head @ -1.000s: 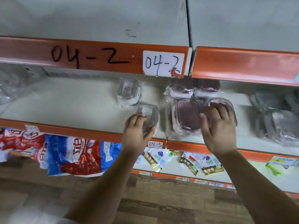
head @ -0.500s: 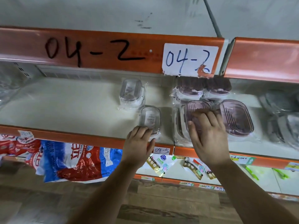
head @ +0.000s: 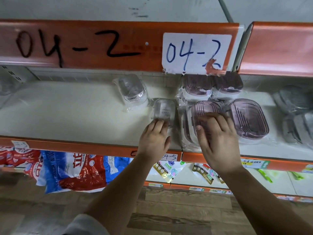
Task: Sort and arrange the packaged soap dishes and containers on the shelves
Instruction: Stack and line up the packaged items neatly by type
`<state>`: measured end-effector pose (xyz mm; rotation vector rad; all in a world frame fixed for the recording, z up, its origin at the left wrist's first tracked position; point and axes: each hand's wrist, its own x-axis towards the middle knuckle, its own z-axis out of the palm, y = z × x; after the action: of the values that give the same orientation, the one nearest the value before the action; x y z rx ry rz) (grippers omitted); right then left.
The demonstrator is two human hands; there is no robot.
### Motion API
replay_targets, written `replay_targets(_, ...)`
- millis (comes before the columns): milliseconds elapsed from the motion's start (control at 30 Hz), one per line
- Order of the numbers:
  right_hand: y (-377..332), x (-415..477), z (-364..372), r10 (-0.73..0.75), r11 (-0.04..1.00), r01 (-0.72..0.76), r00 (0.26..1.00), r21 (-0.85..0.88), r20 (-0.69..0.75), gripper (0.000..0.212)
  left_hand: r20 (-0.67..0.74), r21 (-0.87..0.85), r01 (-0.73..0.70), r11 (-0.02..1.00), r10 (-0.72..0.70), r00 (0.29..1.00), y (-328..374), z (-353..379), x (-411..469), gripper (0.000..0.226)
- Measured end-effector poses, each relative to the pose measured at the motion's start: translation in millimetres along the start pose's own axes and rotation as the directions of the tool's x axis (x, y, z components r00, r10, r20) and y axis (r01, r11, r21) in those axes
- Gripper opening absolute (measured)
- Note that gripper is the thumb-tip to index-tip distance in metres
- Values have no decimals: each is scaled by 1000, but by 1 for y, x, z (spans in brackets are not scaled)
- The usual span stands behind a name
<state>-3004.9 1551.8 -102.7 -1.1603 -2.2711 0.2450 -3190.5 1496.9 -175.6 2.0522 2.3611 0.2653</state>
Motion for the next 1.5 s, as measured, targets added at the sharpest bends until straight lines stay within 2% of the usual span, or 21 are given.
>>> replay_targets(200, 2, 4, -2, -2, 1000, 2, 1000, -14, 12, 38, 52, 51, 49, 998, -52, 997, -10, 2, 26, 62)
replay_targets(533, -3, 2, 4, -19, 999, 21, 999, -49, 36, 35, 116, 36, 24, 999, -28, 993, -24, 4, 43, 65)
replay_targets(567, -4, 2, 4, -26, 998, 27, 999, -49, 30, 33, 79, 42, 11, 999, -15, 997, -26, 2, 40, 62)
replay_targets(633, -4, 1, 5, -38, 998, 38, 999, -48, 14, 28, -105, 43, 20, 999, -15, 994, -32, -5, 35, 53)
replay_targets(700, -4, 1, 6, -46, 998, 46, 999, -49, 6, 26, -289, 39, 103, 994, -88, 953, -45, -12, 36, 47)
replay_targets(767, -5, 2, 6, -51, 998, 51, 999, -43, 5, 26, -325, 55, 217, 975, -188, 927, -63, -19, 42, 49)
replay_targets(867, -10, 6, 6, -64, 997, 64, 998, -41, 2, 31, -344, 70, 295, 953, -255, 904, -87, -28, 54, 53)
replay_targets(967, -20, 12, 10, -91, 995, 91, 996, -50, 6, 35, -286, 67, 335, 940, -303, 909, -102, -32, 64, 62)
replay_targets(1100, -33, 19, 19, -111, 993, 112, 993, -26, 27, 36, -93, -23, 419, 908, -419, 903, -111, -29, 75, 85)
replay_targets(1233, -37, 21, 26, -125, 992, 126, 991, -22, 40, 33, 74, -304, 503, 809, -507, 859, -117, -20, 78, 88)
replay_targets(1333, -35, 22, 29, -138, 990, 140, 990, -30, 33, 33, 42, -472, 483, 738, -528, 848, -118, -10, 79, 83)
replay_targets(1500, -33, 21, 30, -138, 989, 140, 989, -41, 45, 32, -21, -462, 452, 763, -518, 855, -130, -6, 73, 76)
